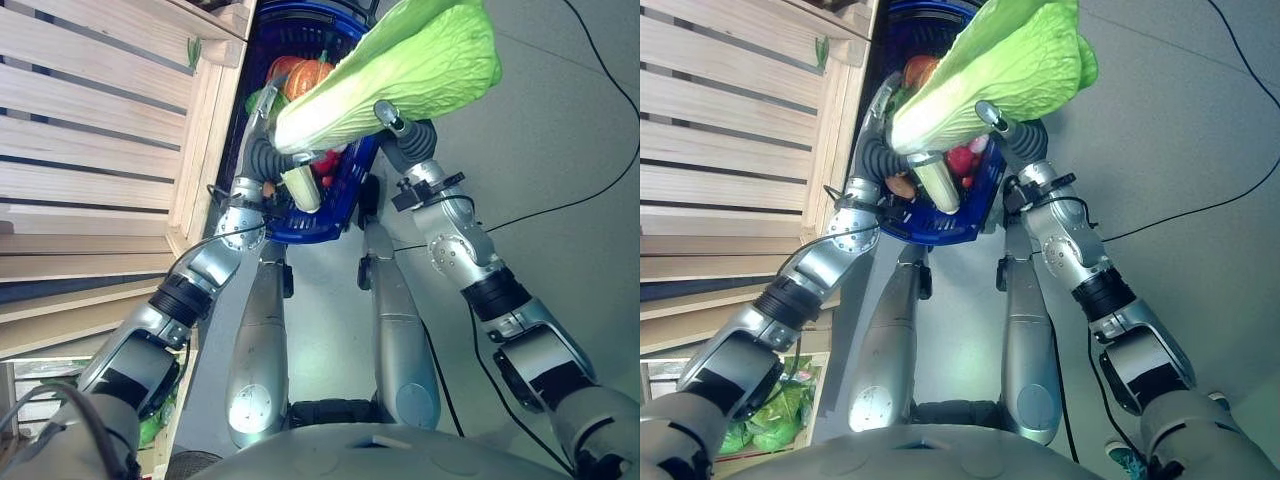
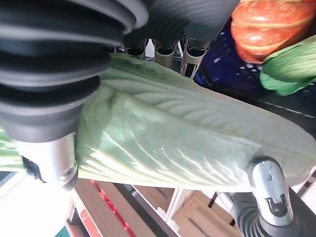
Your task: Pick up fruits and vegetables into the basket
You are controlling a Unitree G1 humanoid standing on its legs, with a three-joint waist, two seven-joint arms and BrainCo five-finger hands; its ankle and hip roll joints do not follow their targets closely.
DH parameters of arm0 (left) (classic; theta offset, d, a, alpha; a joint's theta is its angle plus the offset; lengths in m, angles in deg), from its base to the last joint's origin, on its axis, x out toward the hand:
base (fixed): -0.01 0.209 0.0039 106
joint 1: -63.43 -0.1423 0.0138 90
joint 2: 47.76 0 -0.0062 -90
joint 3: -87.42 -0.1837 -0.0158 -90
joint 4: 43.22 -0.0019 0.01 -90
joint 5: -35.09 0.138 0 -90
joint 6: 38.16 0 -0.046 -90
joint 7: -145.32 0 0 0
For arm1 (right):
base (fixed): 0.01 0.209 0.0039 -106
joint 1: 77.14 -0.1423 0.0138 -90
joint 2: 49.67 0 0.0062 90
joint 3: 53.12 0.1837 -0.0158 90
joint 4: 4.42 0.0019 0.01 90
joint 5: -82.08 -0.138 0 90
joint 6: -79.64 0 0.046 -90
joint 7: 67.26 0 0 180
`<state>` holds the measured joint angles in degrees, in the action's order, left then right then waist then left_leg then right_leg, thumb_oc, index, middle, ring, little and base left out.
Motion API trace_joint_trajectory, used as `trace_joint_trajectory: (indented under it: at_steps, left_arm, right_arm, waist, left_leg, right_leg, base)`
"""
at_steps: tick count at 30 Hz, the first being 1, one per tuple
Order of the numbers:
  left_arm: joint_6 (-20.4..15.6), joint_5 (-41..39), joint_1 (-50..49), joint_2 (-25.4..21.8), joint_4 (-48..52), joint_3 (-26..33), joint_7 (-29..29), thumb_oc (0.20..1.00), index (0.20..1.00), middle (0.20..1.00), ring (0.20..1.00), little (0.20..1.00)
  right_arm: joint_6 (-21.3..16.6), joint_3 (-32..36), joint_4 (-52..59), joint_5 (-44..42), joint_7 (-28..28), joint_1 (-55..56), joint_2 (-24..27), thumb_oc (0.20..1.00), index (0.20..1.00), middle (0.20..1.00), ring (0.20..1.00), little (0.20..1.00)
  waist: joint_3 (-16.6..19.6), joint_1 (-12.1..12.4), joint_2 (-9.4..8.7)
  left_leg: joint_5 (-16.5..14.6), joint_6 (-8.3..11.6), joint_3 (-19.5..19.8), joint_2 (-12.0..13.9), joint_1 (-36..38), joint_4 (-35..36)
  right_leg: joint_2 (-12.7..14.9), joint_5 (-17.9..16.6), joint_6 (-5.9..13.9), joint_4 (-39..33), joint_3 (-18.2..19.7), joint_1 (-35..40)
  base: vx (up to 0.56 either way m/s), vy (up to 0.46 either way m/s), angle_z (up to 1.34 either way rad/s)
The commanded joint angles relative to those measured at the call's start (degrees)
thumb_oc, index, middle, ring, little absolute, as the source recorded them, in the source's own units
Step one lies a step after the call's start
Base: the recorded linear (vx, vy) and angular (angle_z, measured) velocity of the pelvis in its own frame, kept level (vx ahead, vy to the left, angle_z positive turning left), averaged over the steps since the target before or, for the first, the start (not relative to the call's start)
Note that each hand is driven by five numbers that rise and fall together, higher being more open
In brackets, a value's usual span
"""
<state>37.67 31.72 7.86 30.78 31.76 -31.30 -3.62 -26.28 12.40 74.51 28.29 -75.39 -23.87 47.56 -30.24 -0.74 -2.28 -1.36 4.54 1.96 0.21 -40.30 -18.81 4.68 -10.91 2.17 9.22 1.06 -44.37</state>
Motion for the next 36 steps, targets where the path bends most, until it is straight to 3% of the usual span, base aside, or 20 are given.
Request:
trace_joint_trajectory:
  at_steps: [1,10,23,36]
  left_arm:
    - [-0.2,-3.6,0.6,-3.4,-4.5,12.7,7.0,1.000,1.000,1.000,1.000,1.000]
    - [-2.7,-8.9,0.6,-3.0,-12.8,15.9,8.0,1.000,1.000,1.000,1.000,1.000]
    - [-2.7,-7.3,1.5,-1.3,-19.3,15.2,8.5,1.000,1.000,1.000,1.000,1.000]
    - [1.6,-6.2,6.7,-3.6,-28.1,11.4,7.4,1.000,1.000,1.000,1.000,1.000]
  right_arm:
    - [-1.1,2.9,7.9,1.6,-1.2,3.2,0.9,0.200,0.200,0.200,0.200,0.200]
    - [-3.5,3.7,4.2,8.9,7.7,3.0,2.3,0.200,0.200,0.200,0.200,0.200]
    - [-0.5,3.2,0.8,12.4,15.3,-0.3,2.4,0.200,0.200,0.200,0.200,0.200]
    - [10.4,-2.2,-14.2,9.7,16.0,-13.1,3.5,0.200,0.200,0.200,0.200,0.200]
  waist:
    - [0.4,-0.4,2.08]
    - [0.4,-1.2,2.87]
    - [0.4,-1.1,3.70]
    - [0.4,0.9,4.81]
  left_leg:
    - [5.9,-1.81,-0.3,-3.5,1.1,8.5]
    - [5.9,-1.58,-0.6,-3.5,1.0,7.9]
    - [5.9,-1.61,-0.8,-3.7,0.7,7.5]
    - [5.7,-1.31,-0.6,-4.0,0.1,5.7]
  right_leg:
    - [-4.4,9.2,2.42,5.9,-4.6,4.1]
    - [-4.5,9.9,1.94,6.5,-4.2,3.8]
    - [-4.3,10.1,1.55,6.7,-4.3,3.5]
    - [-3.2,10.2,1.31,7.8,-5.5,3.0]
  base:
    - [0.01,0.051,-0.02]
    - [0.00,0.045,-0.01]
    - [0.00,0.015,0.00]
    - [0.00,-0.003,0.00]
